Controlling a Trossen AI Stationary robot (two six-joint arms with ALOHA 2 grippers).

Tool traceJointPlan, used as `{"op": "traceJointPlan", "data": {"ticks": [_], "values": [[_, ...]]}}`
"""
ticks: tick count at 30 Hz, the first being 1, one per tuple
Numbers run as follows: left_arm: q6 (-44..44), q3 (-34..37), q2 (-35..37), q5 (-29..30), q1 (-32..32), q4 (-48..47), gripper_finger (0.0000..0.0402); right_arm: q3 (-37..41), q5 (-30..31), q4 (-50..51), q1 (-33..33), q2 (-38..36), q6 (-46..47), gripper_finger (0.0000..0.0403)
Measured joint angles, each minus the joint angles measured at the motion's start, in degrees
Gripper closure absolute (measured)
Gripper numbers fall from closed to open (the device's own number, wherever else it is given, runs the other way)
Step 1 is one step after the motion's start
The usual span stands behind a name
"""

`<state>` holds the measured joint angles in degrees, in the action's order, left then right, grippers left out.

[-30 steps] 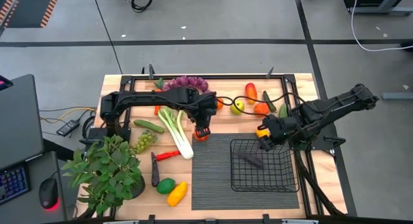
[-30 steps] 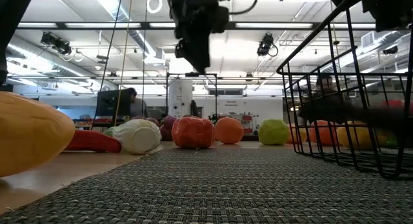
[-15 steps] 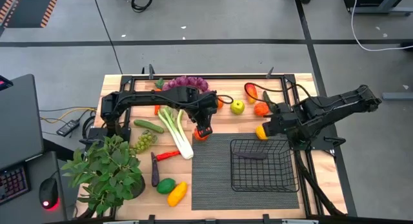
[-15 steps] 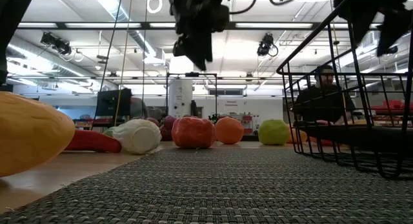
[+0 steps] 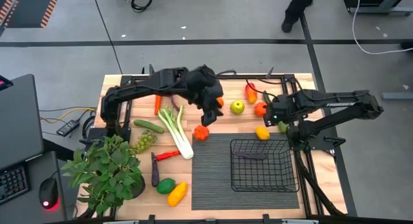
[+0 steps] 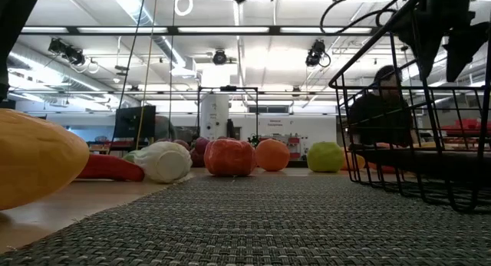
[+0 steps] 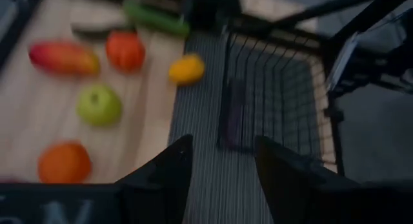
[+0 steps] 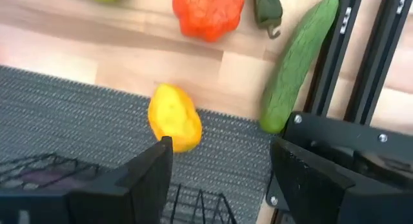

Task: Build produce basket
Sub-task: Put the right cucumber into the wire basket

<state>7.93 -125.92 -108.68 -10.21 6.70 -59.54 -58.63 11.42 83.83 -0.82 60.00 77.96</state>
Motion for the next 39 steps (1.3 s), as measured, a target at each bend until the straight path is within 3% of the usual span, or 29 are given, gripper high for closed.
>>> {"op": "traceJointPlan", "data": {"ticks": [6,12,17,24,32,39], "values": [[-2.49,-4.91,0.64,0.01,0.64,6.43,0.0230,4.77,-4.13,-5.33,-7.65,3.33,-8.60,0.0139],[-5.78,-5.00,1.51,0.05,0.92,10.71,0.0230,9.59,-9.46,-2.52,-13.98,7.72,-12.83,0.0138],[-6.98,-4.95,1.46,-0.01,0.90,9.77,0.0230,12.53,-9.59,-2.65,-16.57,8.36,-16.01,0.0138],[-9.08,-4.27,1.46,-0.01,1.98,8.66,0.0230,11.92,-5.05,-4.09,-19.19,8.35,-17.16,0.0139],[-7.04,9.26,5.81,-0.14,3.70,17.24,0.0230,11.92,-1.75,-6.97,-23.61,8.42,-17.77,0.0139],[3.09,31.95,15.55,-0.75,4.01,36.05,0.0230,11.92,-0.98,-7.76,-28.96,8.42,-19.74,0.0139]]}}
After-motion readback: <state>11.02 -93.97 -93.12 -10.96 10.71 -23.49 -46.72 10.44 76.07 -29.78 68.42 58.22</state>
